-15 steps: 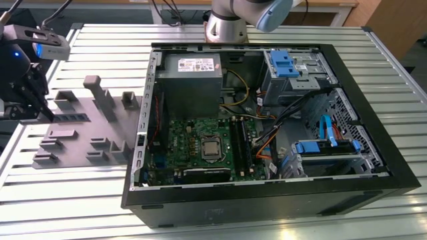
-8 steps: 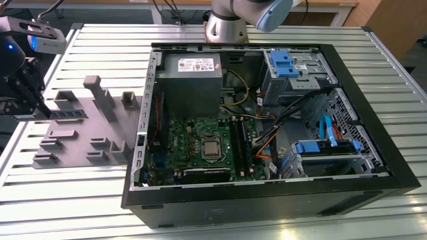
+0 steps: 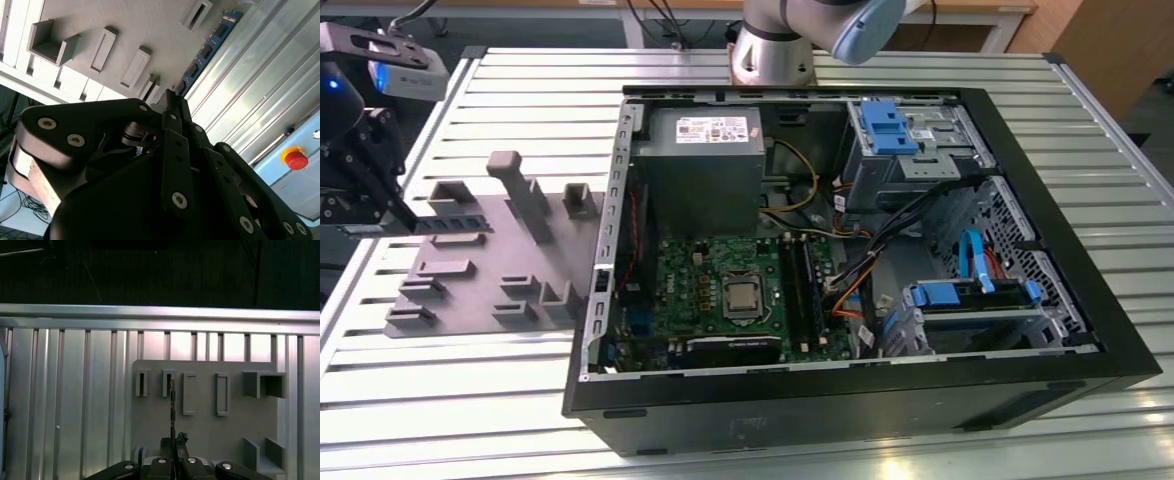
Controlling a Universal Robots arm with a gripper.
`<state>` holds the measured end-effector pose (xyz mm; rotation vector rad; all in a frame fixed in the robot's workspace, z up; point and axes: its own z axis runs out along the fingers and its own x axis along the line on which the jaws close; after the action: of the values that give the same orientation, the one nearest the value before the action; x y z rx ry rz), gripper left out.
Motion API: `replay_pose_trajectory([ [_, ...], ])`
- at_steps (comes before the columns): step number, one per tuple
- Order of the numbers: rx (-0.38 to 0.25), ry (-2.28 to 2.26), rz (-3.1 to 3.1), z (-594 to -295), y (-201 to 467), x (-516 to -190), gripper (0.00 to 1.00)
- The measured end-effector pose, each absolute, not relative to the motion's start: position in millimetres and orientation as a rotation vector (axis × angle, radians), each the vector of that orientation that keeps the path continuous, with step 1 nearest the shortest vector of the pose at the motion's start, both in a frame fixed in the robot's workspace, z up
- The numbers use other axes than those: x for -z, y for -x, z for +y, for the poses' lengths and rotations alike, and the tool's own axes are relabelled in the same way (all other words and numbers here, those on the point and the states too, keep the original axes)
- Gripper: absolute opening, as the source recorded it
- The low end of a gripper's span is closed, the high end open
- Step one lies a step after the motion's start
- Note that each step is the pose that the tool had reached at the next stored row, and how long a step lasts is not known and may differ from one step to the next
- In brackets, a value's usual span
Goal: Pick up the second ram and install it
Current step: 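Pick up the second ram and move it above second insertion slot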
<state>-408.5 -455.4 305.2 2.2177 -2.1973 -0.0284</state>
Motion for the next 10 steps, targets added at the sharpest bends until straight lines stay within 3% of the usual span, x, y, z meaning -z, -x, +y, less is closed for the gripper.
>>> replay_pose_trajectory([
  [10, 0.028, -2.218, -2.197, -455.4, 408.5, -314.8, 0.14],
])
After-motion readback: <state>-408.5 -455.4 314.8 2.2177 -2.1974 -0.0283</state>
